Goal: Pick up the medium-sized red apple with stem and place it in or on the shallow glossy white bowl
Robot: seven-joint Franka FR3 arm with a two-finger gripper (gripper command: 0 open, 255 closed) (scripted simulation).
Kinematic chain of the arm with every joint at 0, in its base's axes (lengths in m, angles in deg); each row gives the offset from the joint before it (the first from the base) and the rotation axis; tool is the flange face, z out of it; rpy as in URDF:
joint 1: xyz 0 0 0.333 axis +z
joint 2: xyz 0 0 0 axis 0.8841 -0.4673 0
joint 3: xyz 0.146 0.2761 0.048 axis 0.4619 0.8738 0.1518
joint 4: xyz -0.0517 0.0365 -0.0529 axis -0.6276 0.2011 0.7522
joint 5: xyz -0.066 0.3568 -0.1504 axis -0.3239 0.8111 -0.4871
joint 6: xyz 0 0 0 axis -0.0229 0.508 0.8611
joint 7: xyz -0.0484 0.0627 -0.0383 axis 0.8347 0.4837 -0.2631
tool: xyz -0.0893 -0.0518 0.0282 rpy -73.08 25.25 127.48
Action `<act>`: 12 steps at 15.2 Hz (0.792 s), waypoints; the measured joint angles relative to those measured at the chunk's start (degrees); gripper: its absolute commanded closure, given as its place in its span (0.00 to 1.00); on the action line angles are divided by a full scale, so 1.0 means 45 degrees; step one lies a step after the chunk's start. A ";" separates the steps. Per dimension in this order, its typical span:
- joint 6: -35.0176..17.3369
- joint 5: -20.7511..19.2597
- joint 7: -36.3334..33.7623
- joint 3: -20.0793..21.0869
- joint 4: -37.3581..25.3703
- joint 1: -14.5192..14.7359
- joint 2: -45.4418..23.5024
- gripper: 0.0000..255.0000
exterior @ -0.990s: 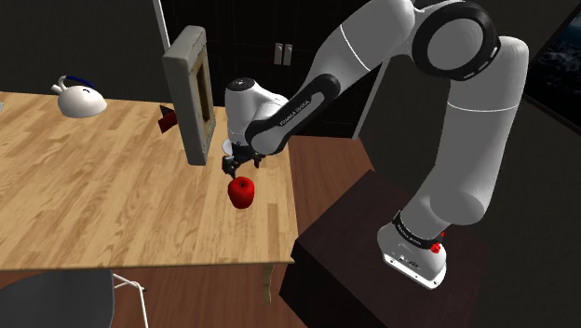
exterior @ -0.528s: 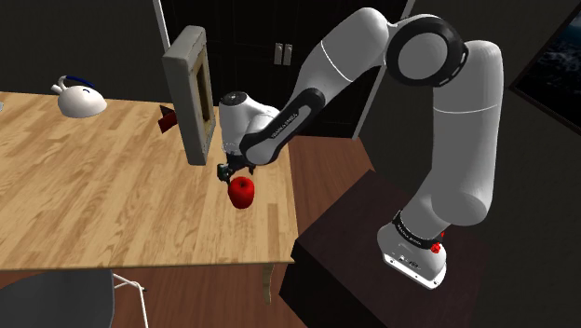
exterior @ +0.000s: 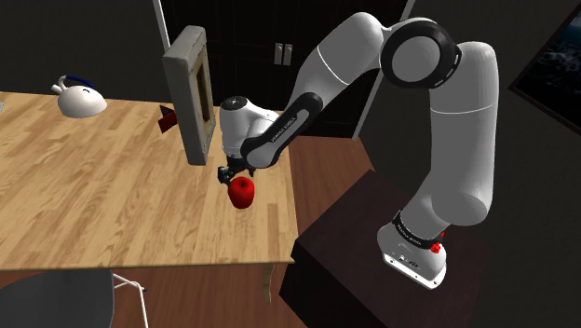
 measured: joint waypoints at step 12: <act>0.0042 0.0029 0.0021 0.0025 0.0029 -0.0019 0.0076 1.00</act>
